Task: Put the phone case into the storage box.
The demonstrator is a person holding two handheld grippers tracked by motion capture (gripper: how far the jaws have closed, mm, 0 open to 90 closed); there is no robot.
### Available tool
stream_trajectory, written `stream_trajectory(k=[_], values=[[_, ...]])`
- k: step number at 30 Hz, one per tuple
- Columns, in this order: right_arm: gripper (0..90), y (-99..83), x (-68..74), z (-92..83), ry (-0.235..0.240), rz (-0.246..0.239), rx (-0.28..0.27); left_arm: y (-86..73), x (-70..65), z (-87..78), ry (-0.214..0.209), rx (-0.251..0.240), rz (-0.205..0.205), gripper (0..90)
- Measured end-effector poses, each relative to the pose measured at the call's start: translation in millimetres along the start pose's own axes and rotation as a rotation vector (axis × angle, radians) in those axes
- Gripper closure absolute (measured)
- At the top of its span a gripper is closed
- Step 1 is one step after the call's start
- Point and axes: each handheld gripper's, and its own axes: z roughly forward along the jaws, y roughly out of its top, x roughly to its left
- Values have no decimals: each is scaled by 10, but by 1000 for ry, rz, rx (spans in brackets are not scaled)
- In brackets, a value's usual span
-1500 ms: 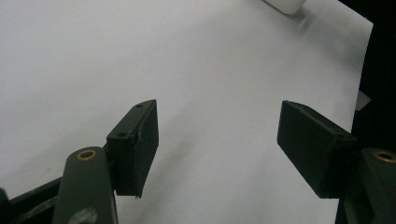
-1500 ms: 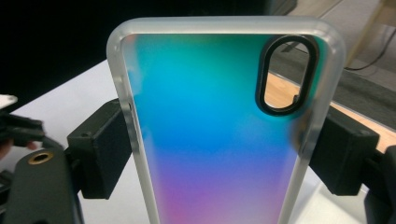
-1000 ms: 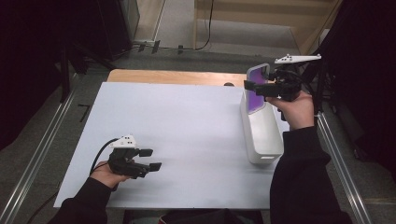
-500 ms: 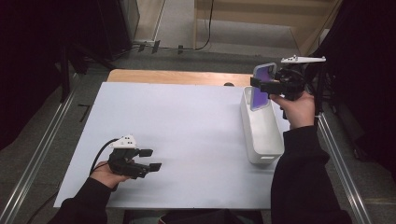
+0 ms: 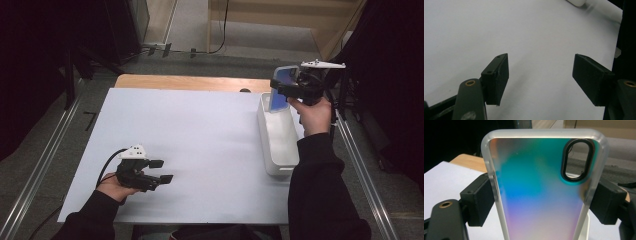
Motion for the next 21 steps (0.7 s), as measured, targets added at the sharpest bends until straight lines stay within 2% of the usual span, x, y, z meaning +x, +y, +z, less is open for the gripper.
stream_trajectory(k=[13, 21], values=[[151, 3, -37, 163, -68, 2, -84, 3, -1, -2, 4, 4, -2, 291], [151, -20, -66, 292, -103, 13, -89, 2, -1, 2, 1, 6, 0, 291]])
